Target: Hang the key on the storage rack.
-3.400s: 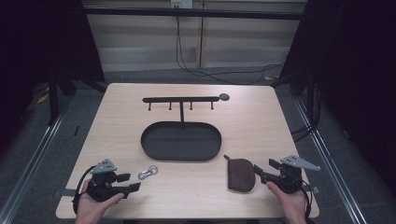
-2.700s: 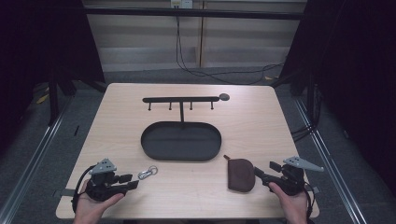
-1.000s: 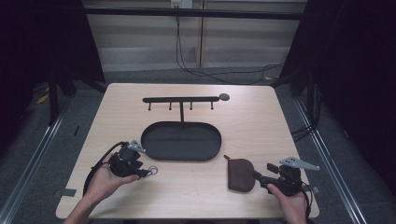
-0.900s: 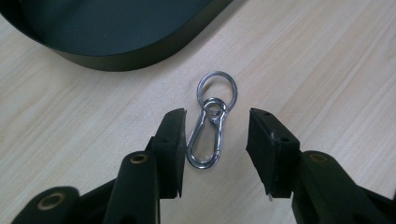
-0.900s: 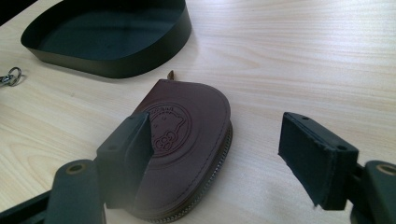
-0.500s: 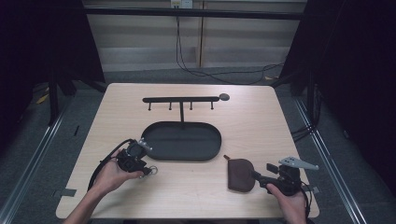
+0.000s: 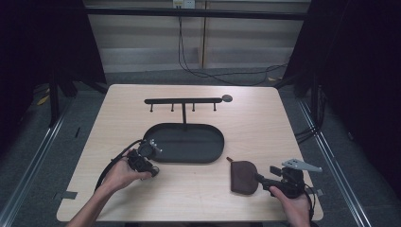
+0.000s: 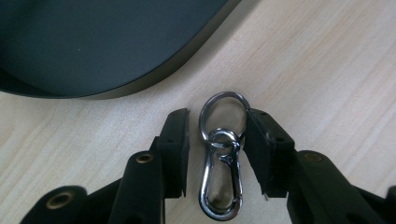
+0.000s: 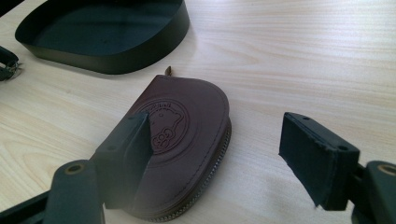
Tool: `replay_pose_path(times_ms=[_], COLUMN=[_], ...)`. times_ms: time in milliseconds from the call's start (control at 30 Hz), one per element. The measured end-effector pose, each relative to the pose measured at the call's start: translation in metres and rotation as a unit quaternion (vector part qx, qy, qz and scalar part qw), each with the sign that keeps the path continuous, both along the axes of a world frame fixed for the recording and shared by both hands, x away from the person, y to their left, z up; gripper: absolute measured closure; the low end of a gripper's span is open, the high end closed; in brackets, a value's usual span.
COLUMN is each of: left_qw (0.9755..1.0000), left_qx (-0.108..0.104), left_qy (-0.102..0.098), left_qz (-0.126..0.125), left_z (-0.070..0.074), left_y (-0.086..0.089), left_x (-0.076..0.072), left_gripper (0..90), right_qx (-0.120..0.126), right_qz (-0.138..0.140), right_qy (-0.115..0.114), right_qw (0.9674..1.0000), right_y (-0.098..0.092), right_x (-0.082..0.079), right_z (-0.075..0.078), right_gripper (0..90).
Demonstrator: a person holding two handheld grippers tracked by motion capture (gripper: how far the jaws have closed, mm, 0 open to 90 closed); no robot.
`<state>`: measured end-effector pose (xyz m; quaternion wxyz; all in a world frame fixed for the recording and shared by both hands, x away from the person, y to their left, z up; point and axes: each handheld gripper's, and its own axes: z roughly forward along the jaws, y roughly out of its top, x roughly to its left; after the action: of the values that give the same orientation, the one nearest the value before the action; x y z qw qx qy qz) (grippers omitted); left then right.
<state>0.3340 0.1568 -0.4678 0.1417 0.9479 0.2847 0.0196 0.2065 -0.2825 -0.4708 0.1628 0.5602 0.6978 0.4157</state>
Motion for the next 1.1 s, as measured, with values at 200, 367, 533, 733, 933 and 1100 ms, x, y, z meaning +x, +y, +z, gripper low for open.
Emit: replay_pose_path(times_ms=[200,367,533,733,933,1100], left_qw=[0.9999,0.9999,0.9999,0.9995,0.9997,0.9997], left_qx=[-0.014,-0.014,-0.016,-0.028,-0.018,-0.018], left_qy=[-0.004,-0.002,-0.001,-0.004,-0.004,0.003], left_qz=[0.005,0.0,-0.002,-0.01,-0.018,-0.015], left_z=[0.002,0.003,0.005,0.013,0.015,0.014], left_y=[-0.001,-0.001,-0.002,-0.003,-0.005,-0.006], left_x=[0.002,0.002,0.002,0.0,0.0,0.001], left_gripper=[70.3,73.1,73.2,83.8,87.3,87.2], right_qx=[-0.002,-0.001,-0.001,-0.001,-0.001,-0.001], right_qz=[0.0,-0.001,-0.001,-0.002,-0.001,-0.003], right_qy=[0.0,0.0,0.0,-0.001,0.001,0.001], right_qw=[1.0,1.0,1.0,1.0,1.0,1.0], right_y=[0.0,0.0,0.0,0.0,0.0,0.0], right_x=[0.0,0.0,0.0,0.0,0.0,0.0], right_z=[0.0,0.0,0.0,0.0,0.0,0.0], right_gripper=[25.4,25.3,25.3,25.3,25.1,24.9])
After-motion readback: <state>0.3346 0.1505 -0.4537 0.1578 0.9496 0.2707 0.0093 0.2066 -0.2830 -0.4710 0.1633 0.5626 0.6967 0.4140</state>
